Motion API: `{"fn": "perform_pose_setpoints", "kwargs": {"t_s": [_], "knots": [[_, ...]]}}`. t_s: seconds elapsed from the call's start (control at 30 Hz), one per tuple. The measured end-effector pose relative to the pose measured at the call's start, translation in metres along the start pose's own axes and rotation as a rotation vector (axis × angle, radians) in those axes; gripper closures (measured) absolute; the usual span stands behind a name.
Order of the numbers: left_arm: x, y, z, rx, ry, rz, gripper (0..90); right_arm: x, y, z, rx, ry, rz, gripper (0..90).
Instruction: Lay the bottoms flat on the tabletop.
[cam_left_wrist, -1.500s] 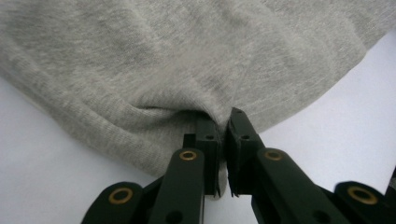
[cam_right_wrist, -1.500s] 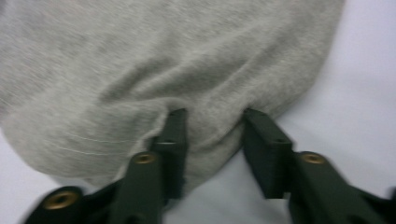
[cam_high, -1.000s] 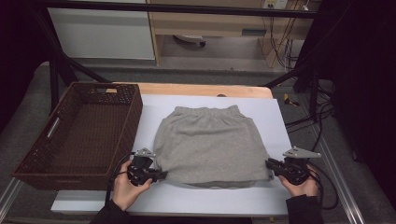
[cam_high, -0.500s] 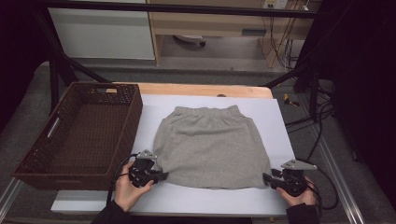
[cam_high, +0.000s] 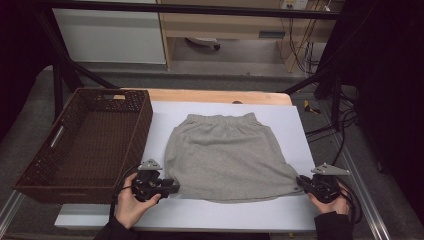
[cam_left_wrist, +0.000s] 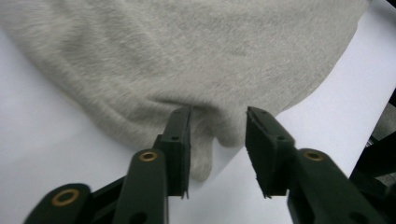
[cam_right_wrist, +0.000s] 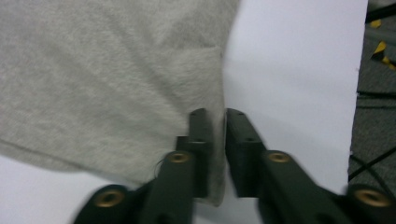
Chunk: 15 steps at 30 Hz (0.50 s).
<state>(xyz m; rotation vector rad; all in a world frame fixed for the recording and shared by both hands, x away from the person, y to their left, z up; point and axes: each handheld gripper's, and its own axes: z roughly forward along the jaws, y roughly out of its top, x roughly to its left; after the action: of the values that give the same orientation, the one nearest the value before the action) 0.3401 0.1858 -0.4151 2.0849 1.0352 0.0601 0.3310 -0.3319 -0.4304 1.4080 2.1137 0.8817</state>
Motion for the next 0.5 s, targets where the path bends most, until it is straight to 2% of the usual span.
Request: {"fn": "perform_pose_setpoints", "kwargs": {"t_s": [0.07,0.13,0.23,0.37,0.43,0.5], "knots": [[0.003,-0.004,0.0,0.004,0.015,-0.01,59.0,0.004,0.002,0.0,-0.034,0.009,0.0,62.9],[0.005,-0.006,0.005,0.024,0.026,-0.021,59.4,0.012,0.006,0.0,-0.076,0.043,0.005,55.4],[0.006,-0.009,0.013,0.051,0.052,-0.03,61.0,0.03,0.014,0.001,-0.104,0.094,-0.036,49.3],[0.008,-0.013,0.021,0.044,0.066,-0.047,62.9,0.051,0.02,0.014,-0.08,0.146,-0.069,44.3],[0.009,-0.015,0.025,0.023,0.053,-0.054,69.3,0.056,0.02,0.02,-0.068,0.148,-0.083,44.1],[0.01,-0.014,0.026,0.021,0.047,-0.058,77.4,0.057,0.02,0.022,-0.061,0.153,-0.077,44.1]]}}
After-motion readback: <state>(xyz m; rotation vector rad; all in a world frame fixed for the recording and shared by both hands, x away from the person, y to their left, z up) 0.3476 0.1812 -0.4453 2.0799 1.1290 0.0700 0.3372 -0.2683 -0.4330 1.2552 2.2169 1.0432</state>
